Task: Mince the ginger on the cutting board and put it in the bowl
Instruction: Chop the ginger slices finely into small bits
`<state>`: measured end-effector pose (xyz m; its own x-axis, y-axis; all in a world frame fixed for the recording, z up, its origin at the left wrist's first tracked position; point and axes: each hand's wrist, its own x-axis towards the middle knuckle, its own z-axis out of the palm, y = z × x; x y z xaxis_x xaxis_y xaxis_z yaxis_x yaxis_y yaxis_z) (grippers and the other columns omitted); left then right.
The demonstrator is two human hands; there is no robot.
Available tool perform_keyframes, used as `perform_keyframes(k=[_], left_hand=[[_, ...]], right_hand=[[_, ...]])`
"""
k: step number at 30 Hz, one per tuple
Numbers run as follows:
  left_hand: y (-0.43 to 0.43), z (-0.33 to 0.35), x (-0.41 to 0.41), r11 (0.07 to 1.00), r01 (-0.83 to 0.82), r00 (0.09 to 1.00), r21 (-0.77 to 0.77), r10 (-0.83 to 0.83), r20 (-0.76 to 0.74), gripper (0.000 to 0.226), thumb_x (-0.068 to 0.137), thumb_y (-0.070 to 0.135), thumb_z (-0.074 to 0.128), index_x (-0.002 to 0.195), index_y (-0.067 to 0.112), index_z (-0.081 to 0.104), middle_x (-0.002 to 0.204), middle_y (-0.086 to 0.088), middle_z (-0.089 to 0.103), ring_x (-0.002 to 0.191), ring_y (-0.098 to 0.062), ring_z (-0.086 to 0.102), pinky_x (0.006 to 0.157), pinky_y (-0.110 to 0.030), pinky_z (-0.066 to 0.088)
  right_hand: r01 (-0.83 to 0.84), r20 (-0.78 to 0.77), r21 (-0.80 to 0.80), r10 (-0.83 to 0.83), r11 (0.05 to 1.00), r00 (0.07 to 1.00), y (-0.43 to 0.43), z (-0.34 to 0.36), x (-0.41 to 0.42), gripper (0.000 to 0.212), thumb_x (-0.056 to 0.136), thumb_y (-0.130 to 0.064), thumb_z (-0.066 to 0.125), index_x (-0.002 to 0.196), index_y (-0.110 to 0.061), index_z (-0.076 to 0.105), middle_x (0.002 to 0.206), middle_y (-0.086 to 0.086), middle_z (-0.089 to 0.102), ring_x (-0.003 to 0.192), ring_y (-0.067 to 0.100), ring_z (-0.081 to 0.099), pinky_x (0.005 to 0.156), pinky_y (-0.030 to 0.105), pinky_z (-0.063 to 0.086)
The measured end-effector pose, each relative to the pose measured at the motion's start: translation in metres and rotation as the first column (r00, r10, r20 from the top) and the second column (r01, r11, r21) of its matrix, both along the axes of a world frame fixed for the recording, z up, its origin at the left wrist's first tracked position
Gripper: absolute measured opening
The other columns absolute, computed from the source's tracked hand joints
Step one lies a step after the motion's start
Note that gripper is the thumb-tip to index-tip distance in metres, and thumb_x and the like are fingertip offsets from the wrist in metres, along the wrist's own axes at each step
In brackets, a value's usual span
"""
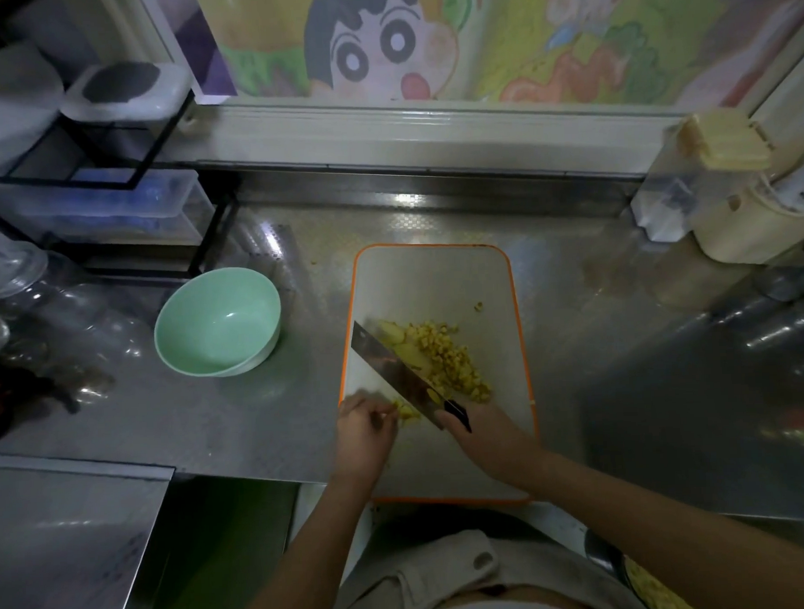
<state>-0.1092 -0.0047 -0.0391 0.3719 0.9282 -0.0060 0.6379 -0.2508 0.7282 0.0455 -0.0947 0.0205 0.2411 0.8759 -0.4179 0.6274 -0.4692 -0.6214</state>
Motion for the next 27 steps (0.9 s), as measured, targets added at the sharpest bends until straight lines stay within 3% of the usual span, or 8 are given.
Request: perform_keyframes(k=[5,8,13,16,19,24,27], left_hand=[[0.001,-0.003,0.002,0.999,-0.005,0.999,-0.039,0.003,-0.037,0.010,0.073,0.008,0.072,0.066,0.014,0.069,0.077,0.003,0.058,0.081,-0.018,0.053,0.069,-0.016,0.031],[0.002,-0.005,0.001,0.999,-0.011,0.999,-0.042,0.009,-0.047,0.011,0.075,0.011,0.072,0.066,0.018,0.069,0.080,0.001,0.061,0.083,-0.018,0.053,0.071,-0.018,0.034],[0.002,-0.003,0.004,0.999,-0.020,0.998,-0.042,0.017,-0.067,0.014,0.074,0.010,0.072,0.063,0.019,0.069,0.078,0.000,0.063,0.081,-0.020,0.054,0.072,-0.024,0.037],[0.003,-0.003,0.003,0.999,-0.007,0.997,-0.047,0.004,-0.076,0.014,0.073,0.010,0.072,0.063,0.019,0.069,0.077,-0.002,0.064,0.082,-0.022,0.054,0.073,-0.026,0.037],[0.003,-0.003,0.003,0.999,0.005,0.996,-0.039,-0.008,-0.084,0.013,0.073,0.010,0.072,0.064,0.018,0.069,0.077,-0.002,0.064,0.082,-0.022,0.054,0.072,-0.025,0.035],[0.004,-0.004,0.003,0.999,-0.009,0.995,-0.038,0.005,-0.095,0.013,0.072,0.008,0.072,0.064,0.018,0.070,0.078,-0.003,0.065,0.082,-0.023,0.054,0.072,-0.022,0.031],[0.003,-0.003,0.003,0.999,-0.001,0.993,-0.039,-0.004,-0.118,0.011,0.073,0.008,0.070,0.066,0.017,0.071,0.077,-0.004,0.064,0.083,-0.024,0.053,0.072,-0.024,0.031]], right_hand=[[-0.004,-0.003,0.002,0.004,1.000,1.000,0.000,-0.004,-0.008,0.037,0.097,-0.042,0.041,0.092,-0.009,0.058,0.077,0.006,0.058,0.066,0.017,0.053,0.064,0.032,0.043],[-0.001,0.016,-0.009,0.001,1.000,1.000,0.001,-0.003,-0.010,0.034,0.098,-0.041,0.041,0.084,-0.012,0.055,0.081,0.009,0.059,0.071,0.021,0.055,0.062,0.030,0.042],[0.005,-0.016,0.004,-0.005,1.000,1.000,0.002,0.001,-0.015,0.033,0.099,-0.036,0.041,0.094,-0.007,0.055,0.083,0.012,0.061,0.073,0.025,0.058,0.064,0.033,0.043],[-0.017,0.002,-0.012,0.017,1.000,1.000,0.003,0.003,-0.016,0.032,0.099,-0.034,0.041,0.070,-0.020,0.043,0.065,-0.003,0.048,0.055,0.010,0.046,0.055,0.027,0.034],[-0.040,0.024,-0.035,0.041,0.999,0.999,0.005,0.001,-0.015,0.038,0.099,-0.035,0.040,0.063,-0.028,0.032,0.060,-0.009,0.038,0.050,0.002,0.036,0.049,0.025,0.028],[-0.053,0.037,-0.078,0.056,0.996,0.998,0.009,-0.007,-0.015,0.039,0.099,-0.036,0.039,0.063,-0.024,0.036,0.061,-0.005,0.041,0.052,0.008,0.041,0.049,0.025,0.032],[-0.060,0.044,-0.072,0.063,0.996,0.997,0.009,-0.013,-0.017,0.033,0.100,-0.037,0.038,0.082,-0.013,0.052,0.078,0.008,0.054,0.073,0.024,0.056,0.061,0.028,0.037]])
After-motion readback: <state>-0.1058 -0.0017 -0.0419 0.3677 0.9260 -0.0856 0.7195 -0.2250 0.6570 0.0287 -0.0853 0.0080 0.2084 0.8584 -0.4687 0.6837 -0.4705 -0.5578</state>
